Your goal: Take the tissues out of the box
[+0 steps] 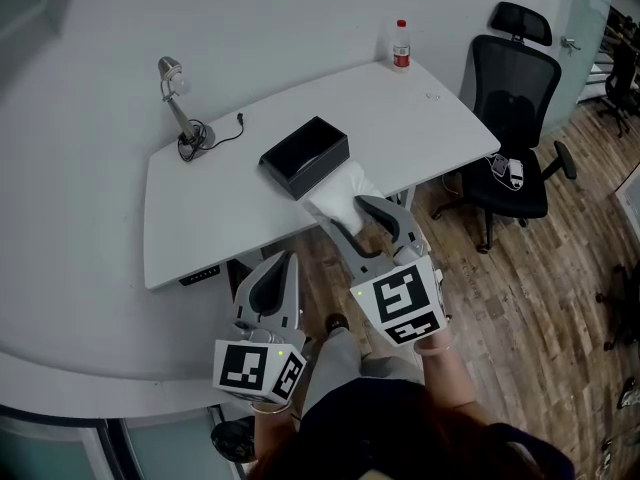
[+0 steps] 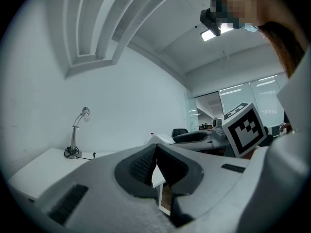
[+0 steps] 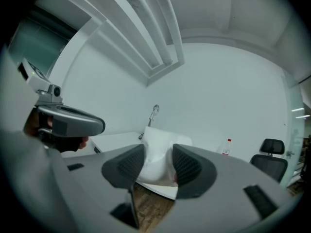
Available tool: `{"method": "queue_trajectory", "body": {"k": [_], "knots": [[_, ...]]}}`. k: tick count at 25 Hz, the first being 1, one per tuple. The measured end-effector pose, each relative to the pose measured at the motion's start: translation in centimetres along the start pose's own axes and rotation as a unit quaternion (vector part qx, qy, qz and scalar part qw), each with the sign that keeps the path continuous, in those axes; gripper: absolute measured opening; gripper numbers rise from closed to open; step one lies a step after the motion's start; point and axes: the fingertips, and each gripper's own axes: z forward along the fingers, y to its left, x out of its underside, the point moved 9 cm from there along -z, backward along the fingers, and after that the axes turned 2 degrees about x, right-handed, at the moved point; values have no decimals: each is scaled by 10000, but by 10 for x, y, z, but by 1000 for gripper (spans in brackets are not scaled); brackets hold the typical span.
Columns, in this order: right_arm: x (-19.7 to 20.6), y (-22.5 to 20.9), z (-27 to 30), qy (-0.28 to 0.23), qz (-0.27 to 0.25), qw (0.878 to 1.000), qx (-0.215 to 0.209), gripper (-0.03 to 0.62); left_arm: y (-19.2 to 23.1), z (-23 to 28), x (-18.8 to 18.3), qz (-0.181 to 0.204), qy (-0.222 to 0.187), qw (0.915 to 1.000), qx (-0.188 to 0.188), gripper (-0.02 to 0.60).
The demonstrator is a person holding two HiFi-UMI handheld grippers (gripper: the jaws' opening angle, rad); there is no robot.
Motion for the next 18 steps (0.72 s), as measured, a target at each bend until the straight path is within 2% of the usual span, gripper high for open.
{"method": "queue_trajectory", "body": {"k": [18], "knots": [[1, 11, -47, -246, -55, 9997, 4, 192, -29, -20, 1, 94, -98, 9999, 74, 25]]}}
